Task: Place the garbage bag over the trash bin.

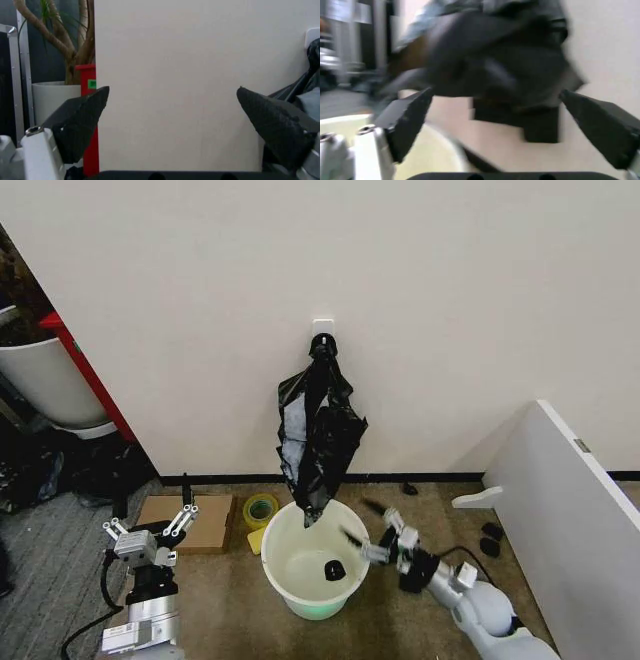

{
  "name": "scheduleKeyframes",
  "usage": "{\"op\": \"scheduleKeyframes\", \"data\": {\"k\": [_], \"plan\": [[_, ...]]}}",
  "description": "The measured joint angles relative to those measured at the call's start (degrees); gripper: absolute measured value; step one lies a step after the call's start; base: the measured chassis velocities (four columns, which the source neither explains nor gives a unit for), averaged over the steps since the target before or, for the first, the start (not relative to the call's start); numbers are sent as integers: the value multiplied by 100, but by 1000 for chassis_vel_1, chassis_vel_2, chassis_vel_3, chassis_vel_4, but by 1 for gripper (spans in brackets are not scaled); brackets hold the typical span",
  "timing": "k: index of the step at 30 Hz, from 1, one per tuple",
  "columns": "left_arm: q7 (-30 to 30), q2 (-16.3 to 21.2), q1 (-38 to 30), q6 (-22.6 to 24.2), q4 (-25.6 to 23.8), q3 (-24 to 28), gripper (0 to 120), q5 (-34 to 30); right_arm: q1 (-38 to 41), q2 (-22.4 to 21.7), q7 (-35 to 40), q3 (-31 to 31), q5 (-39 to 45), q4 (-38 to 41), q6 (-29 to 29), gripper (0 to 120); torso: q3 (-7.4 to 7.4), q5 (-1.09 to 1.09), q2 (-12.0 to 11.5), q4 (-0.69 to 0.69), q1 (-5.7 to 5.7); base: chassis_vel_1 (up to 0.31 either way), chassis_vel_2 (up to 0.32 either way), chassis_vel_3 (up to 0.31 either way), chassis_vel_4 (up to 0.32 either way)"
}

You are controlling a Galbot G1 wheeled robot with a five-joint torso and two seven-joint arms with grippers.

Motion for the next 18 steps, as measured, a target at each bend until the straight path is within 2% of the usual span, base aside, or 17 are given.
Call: {"op": "scheduleKeyframes", "data": {"k": [1, 4, 5, 9, 14, 16, 18], "plan": [[0, 1, -5, 0, 14, -1, 100, 0, 33, 15, 318, -95, -189, 73, -37, 99, 0, 0, 0, 0, 0, 0, 0, 0, 0], [0, 1, -13, -1, 29, 0, 100, 0, 80, 30, 631, -220, -461, 174, -62, 100, 0, 0, 0, 0, 0, 0, 0, 0, 0], [1, 1, -41, 0, 79, 15, 100, 4, 182, 51, 1179, -510, -1194, 426, -95, 100, 0, 1, 0, 0, 0, 0, 0, 0, 0], [3, 16, -104, 14, 211, 16, 100, 8, 416, -6, 1711, -1028, -1816, 849, -365, 100, 0, 0, 0, 0, 0, 0, 0, 0, 0], [3, 47, -170, 28, 346, -22, 100, 0, 722, -119, 2110, -1610, -1860, 1085, -816, 100, 0, 0, 0, 0, 0, 0, 0, 0, 0], [1, 67, -223, 38, 459, -56, 100, -19, 1056, -174, 2769, -2220, -2008, 1198, -1412, 100, 0, -1, 0, 0, 0, 0, 0, 0, 0], [0, 66, -230, 41, 477, -58, 100, -20, 1109, -174, 2871, -2319, -2044, 1205, -1501, 100, 0, -1, 0, 1, 0, 0, 0, 0, 0]]}}
